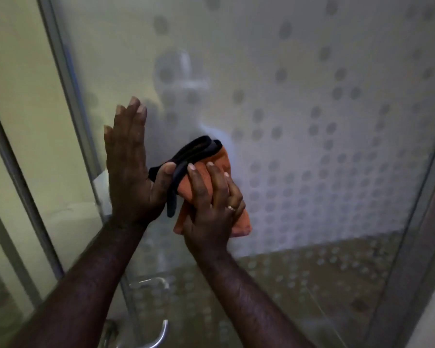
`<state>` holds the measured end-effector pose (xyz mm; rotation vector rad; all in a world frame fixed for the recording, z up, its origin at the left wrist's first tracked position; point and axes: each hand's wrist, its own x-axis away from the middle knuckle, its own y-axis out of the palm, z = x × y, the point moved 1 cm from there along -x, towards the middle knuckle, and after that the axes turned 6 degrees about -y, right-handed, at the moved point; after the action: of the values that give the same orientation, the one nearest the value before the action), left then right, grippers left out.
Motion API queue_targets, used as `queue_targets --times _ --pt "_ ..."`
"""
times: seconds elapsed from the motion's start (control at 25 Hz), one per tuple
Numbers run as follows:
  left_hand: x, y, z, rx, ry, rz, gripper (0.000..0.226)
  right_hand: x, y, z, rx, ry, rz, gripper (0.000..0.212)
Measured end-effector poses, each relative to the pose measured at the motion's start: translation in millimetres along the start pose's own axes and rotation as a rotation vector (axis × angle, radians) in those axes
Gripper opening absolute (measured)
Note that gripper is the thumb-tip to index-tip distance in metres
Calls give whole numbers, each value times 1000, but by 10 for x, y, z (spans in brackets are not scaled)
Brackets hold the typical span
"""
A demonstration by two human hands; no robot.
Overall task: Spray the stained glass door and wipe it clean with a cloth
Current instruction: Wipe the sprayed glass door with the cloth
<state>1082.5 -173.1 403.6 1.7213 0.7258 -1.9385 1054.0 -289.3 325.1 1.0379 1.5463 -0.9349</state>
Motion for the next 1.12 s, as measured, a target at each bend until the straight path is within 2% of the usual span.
queue_targets --times 0.12,0.24,0.32,0.44,0.64,0.76,0.88,1.0,1.12 --pt "-37 -66 -84 74 -31 52 82 -563 -46 -40 74 -143 -15 76" --pt "-32 -36 -83 164 -5 93 82 -1042 -159 91 163 -241 15 61" --pt "-10 0 -68 164 -6 73 83 -1301 -272 267 199 -225 51 54" --pt "16 23 -47 136 -11 27 84 -1508 -480 575 241 -68 114 62" --pt "98 -55 2 106 -48 -15 84 -1364 -875 977 280 326 305 69" --pt "231 -150 42 109 -83 -59 83 -964 -1040 982 225 365 410 67" --pt "442 -341 130 74 -128 -130 84 -481 -1048 747 130 269 283 69" --pt "815 -630 284 38 -215 -249 83 57 -1005 425 1 166 62 71" --pt "1319 -999 511 -3 -376 -400 82 676 -1029 66 -183 38 -182 71"
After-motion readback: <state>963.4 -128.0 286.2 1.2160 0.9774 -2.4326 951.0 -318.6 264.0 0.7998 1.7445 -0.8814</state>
